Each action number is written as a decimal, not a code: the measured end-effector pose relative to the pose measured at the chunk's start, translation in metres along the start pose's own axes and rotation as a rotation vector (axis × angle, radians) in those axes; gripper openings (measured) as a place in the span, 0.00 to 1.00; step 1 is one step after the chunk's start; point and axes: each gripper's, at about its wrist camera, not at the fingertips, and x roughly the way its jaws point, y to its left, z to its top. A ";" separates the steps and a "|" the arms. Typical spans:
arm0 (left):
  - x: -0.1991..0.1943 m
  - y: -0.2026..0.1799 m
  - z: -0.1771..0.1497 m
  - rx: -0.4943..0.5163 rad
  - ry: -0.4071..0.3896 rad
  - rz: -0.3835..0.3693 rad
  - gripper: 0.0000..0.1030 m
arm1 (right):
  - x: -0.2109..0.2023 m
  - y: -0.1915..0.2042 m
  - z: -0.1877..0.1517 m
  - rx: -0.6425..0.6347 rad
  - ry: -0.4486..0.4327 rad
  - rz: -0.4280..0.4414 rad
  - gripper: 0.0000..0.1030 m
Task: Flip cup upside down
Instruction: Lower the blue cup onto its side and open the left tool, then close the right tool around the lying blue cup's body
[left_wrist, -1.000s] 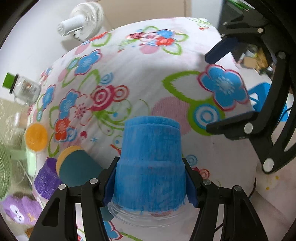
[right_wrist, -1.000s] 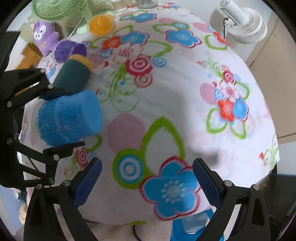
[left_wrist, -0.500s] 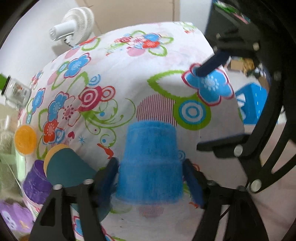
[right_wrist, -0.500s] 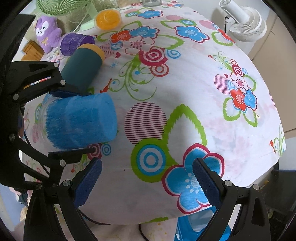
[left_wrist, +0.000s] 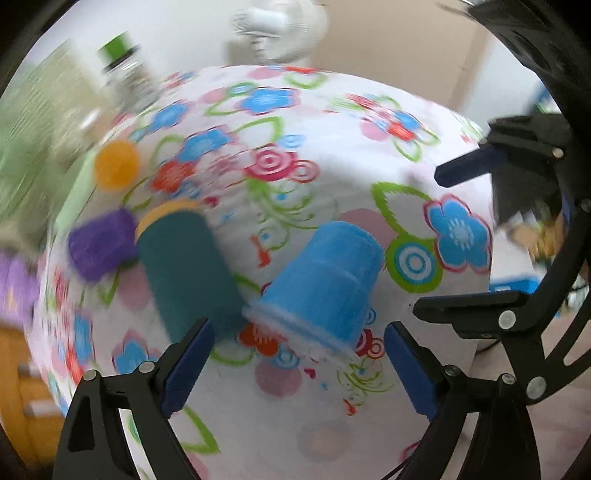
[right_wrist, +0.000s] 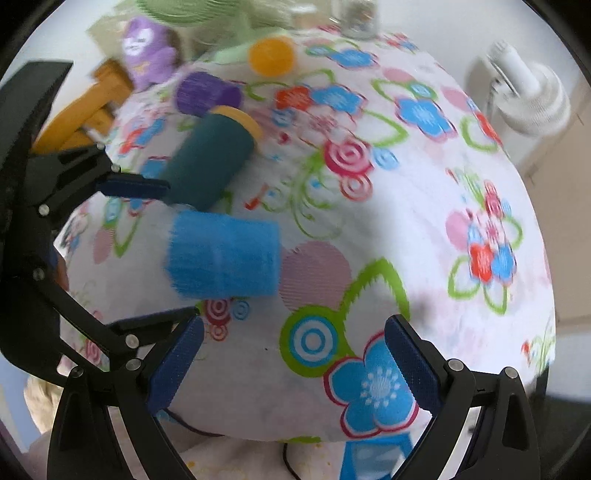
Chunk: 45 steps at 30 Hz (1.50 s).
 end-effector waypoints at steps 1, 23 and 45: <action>-0.003 0.000 -0.003 -0.059 0.002 0.012 0.92 | -0.002 0.000 0.002 -0.026 -0.002 0.010 0.97; -0.010 -0.029 -0.044 -0.901 -0.023 0.126 0.93 | -0.004 -0.002 0.032 -0.579 0.011 0.160 0.97; 0.034 -0.049 -0.040 -1.014 0.025 0.247 0.93 | 0.050 -0.007 0.032 -0.898 -0.042 0.357 0.93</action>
